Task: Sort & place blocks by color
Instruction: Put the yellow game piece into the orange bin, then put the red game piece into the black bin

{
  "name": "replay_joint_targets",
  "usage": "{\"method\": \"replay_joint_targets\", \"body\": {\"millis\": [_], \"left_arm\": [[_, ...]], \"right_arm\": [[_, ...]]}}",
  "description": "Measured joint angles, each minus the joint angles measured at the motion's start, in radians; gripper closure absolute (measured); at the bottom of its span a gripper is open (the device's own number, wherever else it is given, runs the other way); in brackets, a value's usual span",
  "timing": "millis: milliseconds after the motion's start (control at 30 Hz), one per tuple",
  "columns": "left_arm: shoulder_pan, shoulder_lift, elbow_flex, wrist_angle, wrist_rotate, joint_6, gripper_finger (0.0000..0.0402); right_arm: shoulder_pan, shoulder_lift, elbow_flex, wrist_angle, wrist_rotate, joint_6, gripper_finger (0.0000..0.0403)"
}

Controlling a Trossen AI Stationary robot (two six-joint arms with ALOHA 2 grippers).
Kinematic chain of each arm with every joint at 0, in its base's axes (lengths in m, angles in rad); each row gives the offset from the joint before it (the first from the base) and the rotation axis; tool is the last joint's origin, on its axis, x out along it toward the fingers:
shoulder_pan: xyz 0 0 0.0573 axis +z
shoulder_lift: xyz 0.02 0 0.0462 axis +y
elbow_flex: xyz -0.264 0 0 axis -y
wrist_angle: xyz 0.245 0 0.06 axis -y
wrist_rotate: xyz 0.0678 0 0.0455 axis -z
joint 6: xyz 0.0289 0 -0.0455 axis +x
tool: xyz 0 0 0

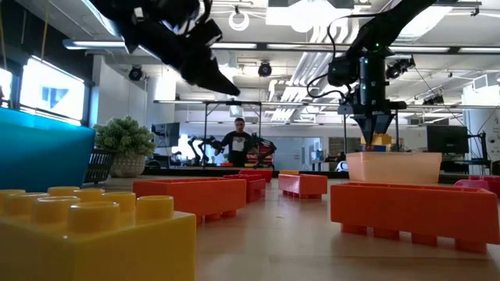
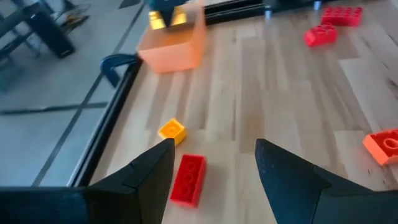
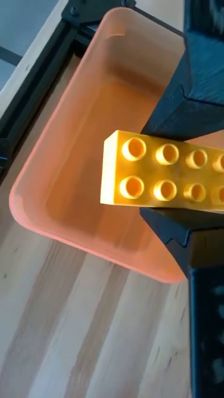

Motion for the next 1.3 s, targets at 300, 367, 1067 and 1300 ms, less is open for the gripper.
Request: {"method": "replay_joint_targets", "body": {"millis": [300,367,1067,1300], "left_arm": [[0.016,0.152,0.123,0.017,0.0,0.043,0.0188],[0.025,0.187,0.163,0.006,-0.001,0.052,0.0188],[0.122,0.353,0.344,-0.189,0.023,0.113,0.0188],[0.146,0.353,0.416,-0.257,0.044,0.114,0.0188]], "right_arm": [[0.0,0.0,0.0,0.008,0.061,-0.032,0.0237],[0.001,0.0,0.0,0.015,0.071,-0.031,0.0221],[0.002,0.0,0.0,0.087,0.086,-0.025,0.0202],[0.002,0.0,0.0,0.089,0.086,-0.025,0.0201]]}}
